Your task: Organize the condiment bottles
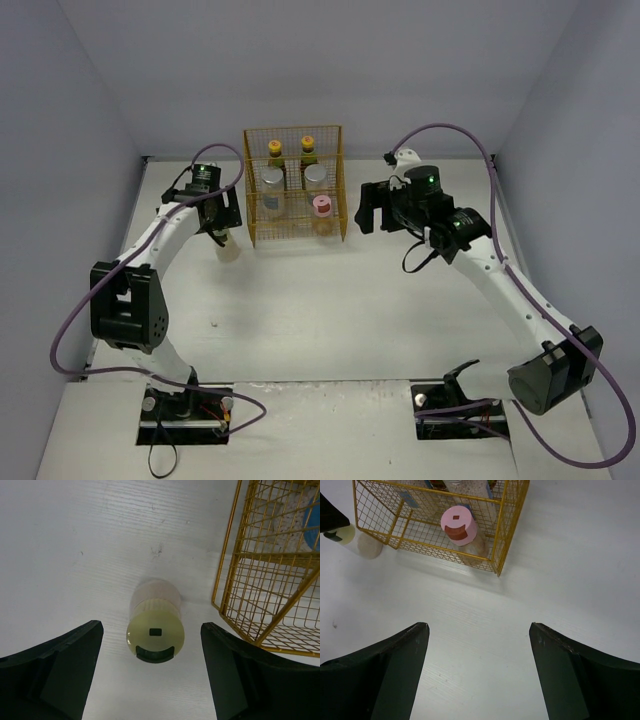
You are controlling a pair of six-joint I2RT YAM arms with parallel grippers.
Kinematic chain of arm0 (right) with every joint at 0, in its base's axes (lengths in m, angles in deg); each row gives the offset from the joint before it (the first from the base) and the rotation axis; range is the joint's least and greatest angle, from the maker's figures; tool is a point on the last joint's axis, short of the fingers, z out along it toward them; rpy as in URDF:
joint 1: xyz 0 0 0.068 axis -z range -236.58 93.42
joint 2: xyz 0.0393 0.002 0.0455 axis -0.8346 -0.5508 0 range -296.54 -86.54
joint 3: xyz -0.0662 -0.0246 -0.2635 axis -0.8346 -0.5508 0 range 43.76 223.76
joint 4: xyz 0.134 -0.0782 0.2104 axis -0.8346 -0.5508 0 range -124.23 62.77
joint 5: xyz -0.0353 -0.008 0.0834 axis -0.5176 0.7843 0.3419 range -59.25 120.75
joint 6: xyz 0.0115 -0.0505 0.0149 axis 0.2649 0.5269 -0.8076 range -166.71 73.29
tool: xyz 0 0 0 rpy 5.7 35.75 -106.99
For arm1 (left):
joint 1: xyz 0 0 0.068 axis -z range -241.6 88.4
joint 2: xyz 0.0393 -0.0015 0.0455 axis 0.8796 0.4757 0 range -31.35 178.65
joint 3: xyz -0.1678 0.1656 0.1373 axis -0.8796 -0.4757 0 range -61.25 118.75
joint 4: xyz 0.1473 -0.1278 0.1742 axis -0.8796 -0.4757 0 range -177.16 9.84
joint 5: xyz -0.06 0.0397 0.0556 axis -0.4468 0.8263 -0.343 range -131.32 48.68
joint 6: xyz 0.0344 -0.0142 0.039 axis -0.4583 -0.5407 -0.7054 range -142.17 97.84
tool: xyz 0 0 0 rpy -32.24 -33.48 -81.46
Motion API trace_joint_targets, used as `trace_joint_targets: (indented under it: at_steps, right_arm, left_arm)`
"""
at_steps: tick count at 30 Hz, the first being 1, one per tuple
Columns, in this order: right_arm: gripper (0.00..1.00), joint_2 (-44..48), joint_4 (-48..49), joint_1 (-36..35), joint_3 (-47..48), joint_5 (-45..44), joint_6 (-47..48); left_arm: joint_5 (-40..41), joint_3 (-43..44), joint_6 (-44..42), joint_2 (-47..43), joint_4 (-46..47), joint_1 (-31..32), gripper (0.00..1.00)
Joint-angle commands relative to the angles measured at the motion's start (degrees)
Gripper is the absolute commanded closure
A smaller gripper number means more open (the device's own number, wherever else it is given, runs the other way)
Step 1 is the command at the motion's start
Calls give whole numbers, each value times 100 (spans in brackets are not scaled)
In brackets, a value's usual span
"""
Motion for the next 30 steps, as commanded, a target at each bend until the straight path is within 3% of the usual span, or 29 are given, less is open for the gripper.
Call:
trace_joint_targets:
  at_steps: [1, 5, 9, 10, 13, 18, 22, 30]
  right_arm:
    - [16, 256, 276, 155, 18, 165, 59]
    - [16, 308, 293, 305, -52, 166, 33]
    - [16, 343, 276, 332, -105, 166, 33]
    - [16, 344, 276, 332, -123, 166, 24]
    - [16, 379, 276, 340, -132, 166, -2]
    - [16, 458, 241, 340, -114, 166, -3]
    - [16, 493, 197, 349, -88, 165, 6]
    - [16, 554, 179, 340, -35, 148, -38]
  left_arm:
    - [8, 310, 130, 107, 270, 28, 20]
    - [131, 275, 147, 248, 235, 19, 25]
    - [35, 283, 174, 310, 209, 19, 46]
    - [9, 301, 191, 302, 182, 19, 64]
    - [-53, 467, 235, 179, -46, 28, 88]
    - [-264, 1126, 86, -76, -781, 45, 97]
    - [-256, 2476, 94, 20, -1855, 221, 99]
    - [-27, 3886, 437, 222, -2718, 1248, 99]
